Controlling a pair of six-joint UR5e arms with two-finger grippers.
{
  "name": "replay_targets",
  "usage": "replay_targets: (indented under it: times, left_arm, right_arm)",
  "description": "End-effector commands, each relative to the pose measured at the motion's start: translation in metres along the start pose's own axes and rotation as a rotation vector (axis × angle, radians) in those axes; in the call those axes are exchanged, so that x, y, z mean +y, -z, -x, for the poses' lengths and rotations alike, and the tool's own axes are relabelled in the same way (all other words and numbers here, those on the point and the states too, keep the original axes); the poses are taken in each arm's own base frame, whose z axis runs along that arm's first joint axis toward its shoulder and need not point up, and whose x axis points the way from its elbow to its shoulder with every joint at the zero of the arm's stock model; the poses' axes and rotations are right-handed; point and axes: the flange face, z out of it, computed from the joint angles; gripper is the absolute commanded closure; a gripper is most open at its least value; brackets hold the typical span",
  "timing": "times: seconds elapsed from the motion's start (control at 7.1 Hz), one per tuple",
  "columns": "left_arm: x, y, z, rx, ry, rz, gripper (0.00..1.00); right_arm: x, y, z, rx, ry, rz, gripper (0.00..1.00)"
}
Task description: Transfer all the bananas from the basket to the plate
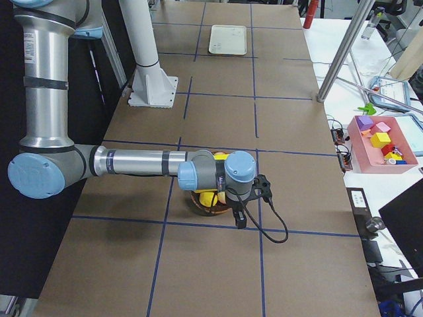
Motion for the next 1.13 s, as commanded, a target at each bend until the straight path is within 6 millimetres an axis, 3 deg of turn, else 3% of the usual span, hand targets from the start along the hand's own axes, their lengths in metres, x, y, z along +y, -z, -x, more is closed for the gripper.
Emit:
replay_targets:
  times: [0.0, 0.42, 0.56, 0.7, 0.84, 0.99]
  left_arm:
    - [-0.001, -0.003, -0.004, -0.001, -0.013, 0.005, 0.00]
    - [-0.001, -0.004, -0.004, 0.001, -0.009, 0.008, 0.00]
    - [-0.001, -0.003, -0.005, 0.001, -0.008, 0.007, 0.00]
    - [-0.002, -0.003, -0.005, 0.001, -0.010, 0.007, 0.00]
    - [-0.002, -0.003, -0.005, 0.001, -0.008, 0.007, 0.00]
    - [-0.002, -0.003, -0.005, 0.001, -0.008, 0.007, 0.00]
  right_arm:
    - [-0.001, 0.001, 0.001, 0.001, -0.009, -0.003, 0.00]
    - [-0.006, 0.009, 0.012, -0.024, 0.064, -0.083, 0.00]
    - [-0.014, 0.009, 0.030, -0.068, 0.043, -0.108, 0.00]
    - [-0.028, 0.014, 0.069, -0.091, -0.038, -0.152, 0.00]
    - [-0.012, -0.002, 0.100, -0.117, -0.111, -0.179, 0.00]
    - [0.018, -0.035, 0.116, -0.065, -0.111, -0.223, 0.01]
